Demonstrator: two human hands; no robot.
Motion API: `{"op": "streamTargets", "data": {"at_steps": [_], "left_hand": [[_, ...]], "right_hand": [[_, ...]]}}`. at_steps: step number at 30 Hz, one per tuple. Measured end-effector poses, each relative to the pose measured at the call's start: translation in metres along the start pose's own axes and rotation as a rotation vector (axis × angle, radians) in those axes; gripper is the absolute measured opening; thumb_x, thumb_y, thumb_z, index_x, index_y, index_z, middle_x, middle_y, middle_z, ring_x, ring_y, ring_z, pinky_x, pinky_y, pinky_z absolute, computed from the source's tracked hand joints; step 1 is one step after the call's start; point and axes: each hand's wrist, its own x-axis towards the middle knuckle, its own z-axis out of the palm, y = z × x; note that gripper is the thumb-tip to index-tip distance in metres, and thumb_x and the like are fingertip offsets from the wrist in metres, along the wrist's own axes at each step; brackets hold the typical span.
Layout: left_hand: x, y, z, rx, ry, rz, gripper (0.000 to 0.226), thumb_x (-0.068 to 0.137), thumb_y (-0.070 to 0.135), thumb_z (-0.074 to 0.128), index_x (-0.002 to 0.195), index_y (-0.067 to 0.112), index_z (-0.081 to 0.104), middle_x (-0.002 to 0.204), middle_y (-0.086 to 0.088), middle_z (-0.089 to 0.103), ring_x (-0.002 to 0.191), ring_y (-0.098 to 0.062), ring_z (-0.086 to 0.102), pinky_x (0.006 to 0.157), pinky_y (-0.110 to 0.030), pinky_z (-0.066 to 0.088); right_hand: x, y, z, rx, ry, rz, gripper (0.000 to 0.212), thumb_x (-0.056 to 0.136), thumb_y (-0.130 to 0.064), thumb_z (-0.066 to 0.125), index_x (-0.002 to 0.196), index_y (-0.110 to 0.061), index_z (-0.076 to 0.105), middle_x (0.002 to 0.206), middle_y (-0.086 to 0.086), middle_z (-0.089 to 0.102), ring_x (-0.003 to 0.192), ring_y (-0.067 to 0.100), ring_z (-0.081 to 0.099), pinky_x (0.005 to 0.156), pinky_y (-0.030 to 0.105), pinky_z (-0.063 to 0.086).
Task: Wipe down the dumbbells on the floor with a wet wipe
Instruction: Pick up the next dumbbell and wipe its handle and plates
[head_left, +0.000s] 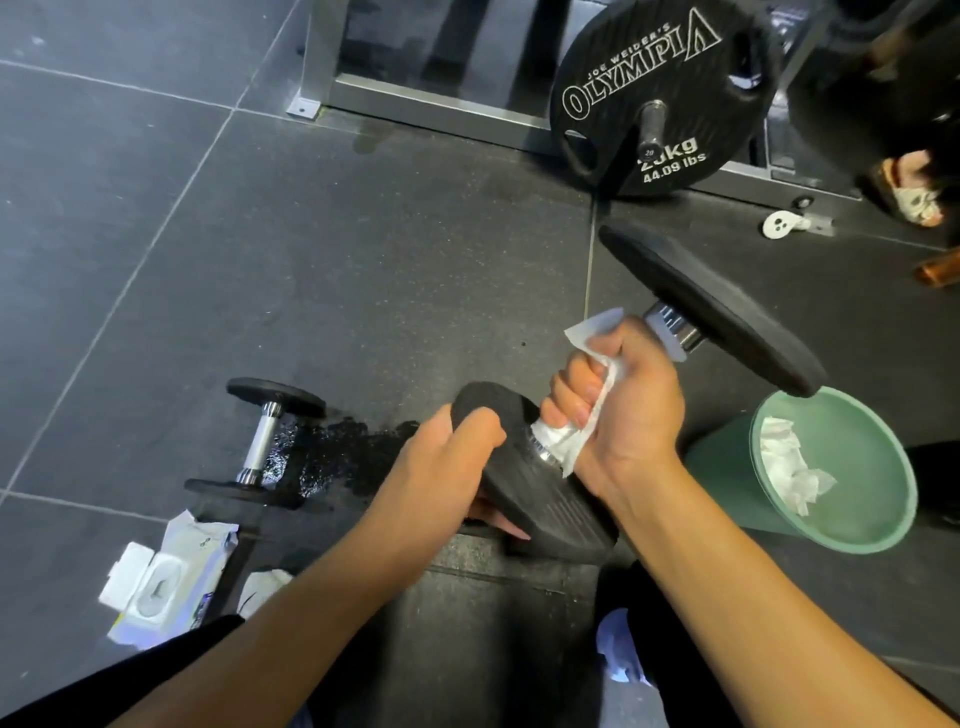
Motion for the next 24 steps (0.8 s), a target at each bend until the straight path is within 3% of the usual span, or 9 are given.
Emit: {"op": "streamTargets", "data": {"at_steps": [2, 4, 7, 9, 11, 15, 18, 21, 24], "left_hand": [[-0.005, -0.002, 0.006, 0.189, 0.075, 0.140, 0.008, 0.096, 0.017, 0.056, 0.091, 0.012, 0.060, 0.069, 0.010, 0.063, 0.061, 0.001, 0.060, 0.056, -0.010, 0.049], [-0.013, -0.005, 0.015, 0.297, 0.111, 0.213, 0.010, 0.094, 0.018, 0.061, 0.102, 0.023, 0.059, 0.077, 0.013, 0.069, 0.067, 0.009, 0.064, 0.057, -0.004, 0.045], [-0.020, -0.017, 0.026, 0.446, 0.151, 0.294, 0.028, 0.090, 0.027, 0.067, 0.111, 0.028, 0.048, 0.079, 0.006, 0.070, 0.074, 0.004, 0.066, 0.058, -0.009, 0.047], [-0.018, -0.017, 0.026, 0.489, 0.156, 0.295, 0.027, 0.090, 0.029, 0.067, 0.108, 0.025, 0.047, 0.079, -0.001, 0.071, 0.070, -0.009, 0.069, 0.065, -0.026, 0.058], [-0.014, -0.009, 0.022, 0.365, 0.125, 0.243, 0.019, 0.093, 0.022, 0.064, 0.104, 0.015, 0.050, 0.083, -0.005, 0.072, 0.065, -0.019, 0.075, 0.061, -0.045, 0.064], [-0.010, 0.008, 0.014, 0.049, 0.103, 0.030, 0.021, 0.098, 0.019, 0.054, 0.106, 0.000, 0.056, 0.087, -0.021, 0.067, 0.058, -0.037, 0.075, 0.053, -0.057, 0.062], [0.002, 0.019, -0.002, -0.140, -0.136, -0.283, 0.034, 0.093, 0.025, 0.048, 0.096, -0.005, 0.062, 0.065, -0.020, 0.067, 0.046, -0.033, 0.066, 0.041, -0.033, 0.054], [0.002, 0.020, -0.015, -0.114, -0.191, -0.452, 0.022, 0.062, 0.029, 0.064, 0.057, 0.007, 0.067, 0.052, -0.006, 0.058, 0.043, -0.019, 0.055, 0.053, -0.025, 0.041], [0.002, 0.015, -0.015, -0.126, -0.169, -0.464, 0.030, 0.074, 0.025, 0.061, 0.048, 0.009, 0.064, 0.050, -0.005, 0.054, 0.039, -0.019, 0.054, 0.051, -0.025, 0.039]], "right_hand": [[0.002, 0.000, 0.002, 0.040, 0.106, -0.050, 0.032, 0.084, -0.016, 0.049, 0.061, -0.022, 0.027, 0.054, 0.003, 0.021, 0.047, 0.018, 0.016, 0.047, 0.031, 0.019], [0.004, 0.001, 0.005, 0.105, 0.217, -0.091, 0.029, 0.081, -0.017, 0.052, 0.061, -0.023, 0.032, 0.059, 0.001, 0.021, 0.052, 0.018, 0.017, 0.049, 0.031, 0.021], [0.006, 0.003, 0.004, 0.227, 0.357, -0.088, 0.029, 0.085, -0.015, 0.053, 0.062, -0.021, 0.035, 0.061, -0.001, 0.022, 0.051, 0.017, 0.019, 0.049, 0.029, 0.023], [0.007, 0.004, 0.002, 0.261, 0.373, -0.048, 0.031, 0.084, -0.014, 0.053, 0.061, -0.021, 0.034, 0.059, -0.002, 0.023, 0.049, 0.016, 0.021, 0.048, 0.028, 0.025], [0.007, 0.005, -0.003, 0.235, 0.297, 0.023, 0.033, 0.083, -0.016, 0.053, 0.060, -0.023, 0.031, 0.056, -0.003, 0.025, 0.046, 0.015, 0.022, 0.047, 0.027, 0.026], [0.006, -0.003, -0.013, 0.135, -0.090, 0.168, 0.030, 0.080, -0.021, 0.047, 0.058, -0.023, 0.026, 0.051, -0.003, 0.021, 0.045, 0.013, 0.019, 0.046, 0.027, 0.025], [0.003, -0.009, -0.018, 0.111, -0.380, 0.263, 0.029, 0.074, -0.024, 0.043, 0.056, -0.022, 0.021, 0.041, -0.004, 0.024, 0.036, 0.010, 0.022, 0.041, 0.025, 0.028], [-0.003, -0.004, -0.020, 0.207, -0.627, 0.356, 0.028, 0.075, -0.023, 0.044, 0.055, -0.021, 0.025, 0.038, -0.005, 0.027, 0.034, 0.011, 0.022, 0.040, 0.025, 0.022], [-0.006, -0.002, -0.017, 0.146, -0.553, 0.341, 0.031, 0.074, -0.023, 0.044, 0.052, -0.021, 0.023, 0.036, -0.005, 0.027, 0.032, 0.011, 0.020, 0.040, 0.024, 0.017]]}}
